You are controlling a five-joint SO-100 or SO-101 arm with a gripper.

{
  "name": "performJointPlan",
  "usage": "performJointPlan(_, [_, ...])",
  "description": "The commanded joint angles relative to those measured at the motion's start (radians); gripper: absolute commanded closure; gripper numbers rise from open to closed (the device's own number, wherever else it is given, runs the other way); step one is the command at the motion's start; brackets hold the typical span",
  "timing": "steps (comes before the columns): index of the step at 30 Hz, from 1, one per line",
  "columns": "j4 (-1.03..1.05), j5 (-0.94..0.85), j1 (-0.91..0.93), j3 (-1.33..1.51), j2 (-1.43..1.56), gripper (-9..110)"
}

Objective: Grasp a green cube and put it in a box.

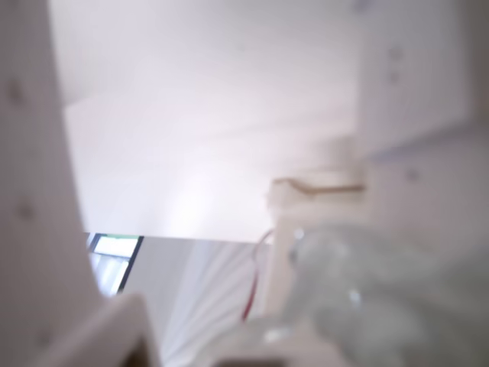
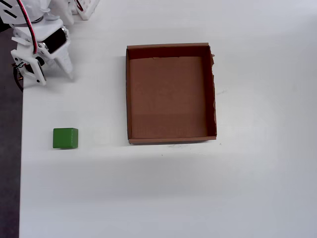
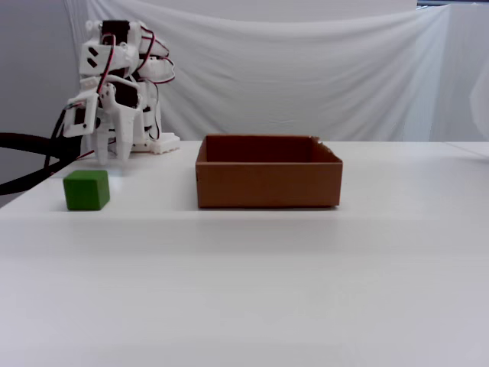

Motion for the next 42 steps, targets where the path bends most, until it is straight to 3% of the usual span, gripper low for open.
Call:
performJointPlan(1, [-0.094,-0.011,0.002,-0.061,-0.032,80])
performJointPlan(9, [-0.204,-0.127,-0.011,-0.186,-0.230,80])
performJointPlan(17, [-0.396,-0.247,-0.044,-0.428,-0.696,80])
performJointPlan(25, [-0.287,-0.255,-0.084,-0.739,-1.055,80])
performJointPlan(42, [-0.198,-0.408,-0.147,-0.868,-1.164,80])
